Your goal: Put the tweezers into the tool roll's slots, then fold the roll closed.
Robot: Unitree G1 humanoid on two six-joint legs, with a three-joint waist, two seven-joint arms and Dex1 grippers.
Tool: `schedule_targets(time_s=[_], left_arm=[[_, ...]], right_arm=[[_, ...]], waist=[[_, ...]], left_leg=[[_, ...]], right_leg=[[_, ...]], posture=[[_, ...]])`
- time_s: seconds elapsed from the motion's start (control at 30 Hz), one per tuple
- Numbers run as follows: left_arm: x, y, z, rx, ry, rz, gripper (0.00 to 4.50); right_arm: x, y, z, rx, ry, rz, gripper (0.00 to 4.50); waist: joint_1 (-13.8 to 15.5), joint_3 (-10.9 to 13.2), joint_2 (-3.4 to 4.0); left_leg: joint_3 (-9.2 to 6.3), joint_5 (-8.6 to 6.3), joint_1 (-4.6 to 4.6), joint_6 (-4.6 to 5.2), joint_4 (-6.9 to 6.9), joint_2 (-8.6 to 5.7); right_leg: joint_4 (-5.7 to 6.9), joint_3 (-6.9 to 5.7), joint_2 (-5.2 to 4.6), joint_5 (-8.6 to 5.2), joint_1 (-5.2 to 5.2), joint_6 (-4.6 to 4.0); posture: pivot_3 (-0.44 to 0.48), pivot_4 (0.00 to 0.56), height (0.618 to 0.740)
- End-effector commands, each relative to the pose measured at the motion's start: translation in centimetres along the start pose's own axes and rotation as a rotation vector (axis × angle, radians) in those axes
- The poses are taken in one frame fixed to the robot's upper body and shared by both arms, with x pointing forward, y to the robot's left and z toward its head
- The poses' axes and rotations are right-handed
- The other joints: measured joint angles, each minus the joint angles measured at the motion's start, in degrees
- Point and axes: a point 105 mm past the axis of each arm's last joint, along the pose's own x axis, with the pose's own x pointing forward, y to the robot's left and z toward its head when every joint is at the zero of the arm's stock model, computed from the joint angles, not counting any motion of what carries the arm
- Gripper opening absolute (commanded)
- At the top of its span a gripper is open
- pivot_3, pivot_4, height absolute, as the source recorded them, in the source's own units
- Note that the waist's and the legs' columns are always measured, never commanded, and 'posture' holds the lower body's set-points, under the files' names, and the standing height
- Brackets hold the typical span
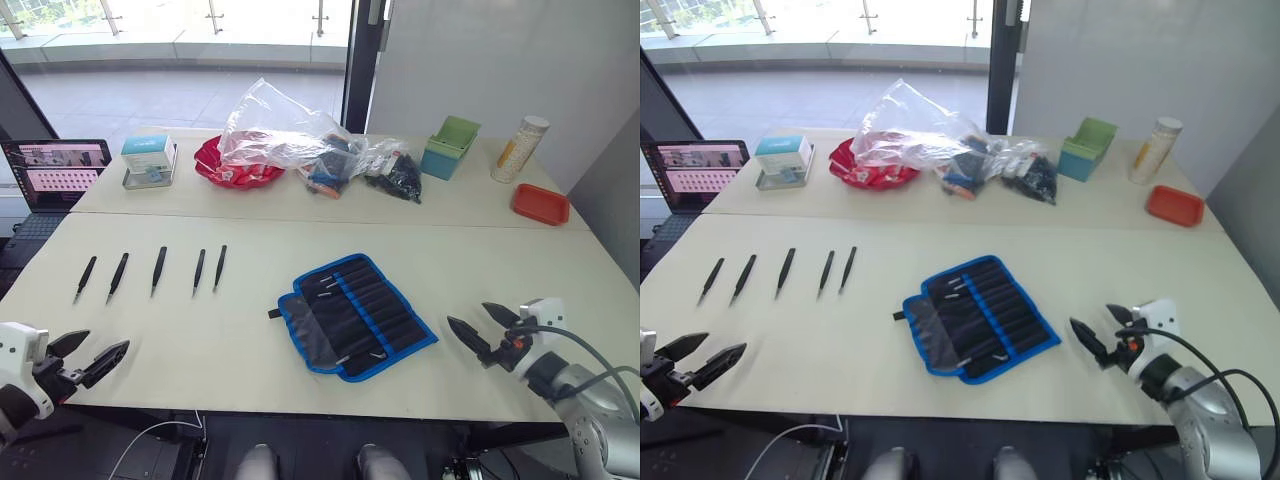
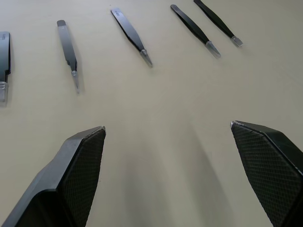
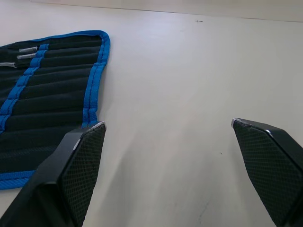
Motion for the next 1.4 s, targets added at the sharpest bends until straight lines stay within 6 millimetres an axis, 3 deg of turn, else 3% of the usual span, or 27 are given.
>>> schedule_targets(time_s=[0.03,0.13,0.27,0.4,0.53,0.7,0.9,1.17,1.33,1.37,1.4], left_arm=[[-1.0,0.8,1.1,-0.004,-0.059,0.067,4.47],[-1.7,1.8,0.8,-0.079,-0.093,0.135,4.47],[-2.7,3.9,0.5,-0.12,-0.131,0.259,4.47],[-2.6,5.0,0.7,-0.126,-0.147,0.308,4.47],[-1.2,7.4,1.5,-0.119,-0.159,0.364,4.47],[1.0,9.7,1.9,-0.088,-0.119,0.369,4.47],[3.9,11.0,2.0,-0.06,-0.045,0.369,4.47],[8.4,10.3,1.8,-0.056,0.056,0.381,4.47],[9.8,9.6,0.8,-0.077,0.101,0.394,4.47],[9.9,9.5,0.7,-0.08,0.104,0.396,3.92],[9.9,9.5,0.6,-0.084,0.104,0.399,3.68]], right_arm=[[0.9,1.6,2.7,-0.055,-0.068,0.082,4.5],[2.5,4.9,5.4,-0.076,-0.105,0.245,4.5],[3.2,9.8,8.5,-0.095,-0.127,0.511,4.5],[2.8,13.0,9.4,-0.115,-0.074,0.718,4.5],[2.3,15.6,9.8,-0.17,-0.022,0.898,4.5],[2.2,16.7,10.2,-0.188,-0.017,0.961,4.5],[2.2,17.0,10.0,-0.191,-0.019,0.964,4.5],[2.1,17.1,10.1,-0.185,-0.021,0.931,4.5],[2.1,16.9,10.1,-0.191,-0.019,0.912,4.5],[2.1,16.9,10.1,-0.191,-0.019,0.91,4.5],[2.1,16.9,10.1,-0.19,-0.019,0.909,4.5]], waist=[[-0.1,0.0,0.0],[-0.59,0.0,0.0],[-0.99,0.01,-0.02],[-0.68,0.02,-0.21],[-0.13,0.05,-0.49],[0.2,0.04,-0.59],[0.33,0.04,-0.61],[0.39,0.04,-0.63],[0.51,0.05,-0.6],[0.55,0.05,-0.58],[0.55,0.04,-0.57]], left_leg=[[0.0,0.0,0.0,0.0,0.0,0.0],[0.0,0.0,0.0,0.0,0.0,0.01],[-0.09,0.0,0.02,0.0,0.0,0.01],[-0.18,-0.01,-0.02,0.0,0.0,-0.03],[-0.32,0.0,-0.04,0.0,0.0,-0.08],[-0.34,0.01,-0.05,-0.02,0.02,-0.11],[-0.42,0.01,-0.14,-0.02,-0.02,-0.11],[-0.56,0.01,-0.17,-0.02,0.01,-0.17],[-0.63,0.02,-0.11,-0.01,0.03,-0.2],[-0.66,0.02,-0.1,-0.02,0.04,-0.2],[-0.68,0.04,-0.08,-0.04,0.05,-0.21]], right_leg=[[0.02,0.0,0.0,0.0,0.0,0.0],[0.05,0.01,0.0,0.0,-0.02,-0.01],[0.18,-0.02,0.02,-0.01,-0.03,-0.01],[0.18,-0.04,0.0,0.0,0.0,-0.01],[0.19,-0.12,0.01,0.0,-0.01,-0.03],[0.2,-0.17,-0.01,0.0,0.0,-0.04],[0.37,-0.3,0.0,0.02,-0.11,-0.06],[0.52,-0.41,-0.01,0.02,-0.09,-0.06],[0.73,-0.43,-0.01,0.02,-0.1,-0.06],[0.77,-0.46,-0.01,0.02,-0.09,-0.06],[0.8,-0.47,-0.01,0.02,-0.07,-0.06]], posture=[[0.0,0.15,0.723],[0.0,0.15,0.723],[0.0,0.15,0.723],[0.0,0.15,0.723],[0.0,0.15,0.723],[0.0,0.15,0.723],[0.0,0.15,0.723],[0.0,0.15,0.723],[0.0,0.15,0.723],[0.0,0.15,0.723],[0.0,0.15,0.723]])
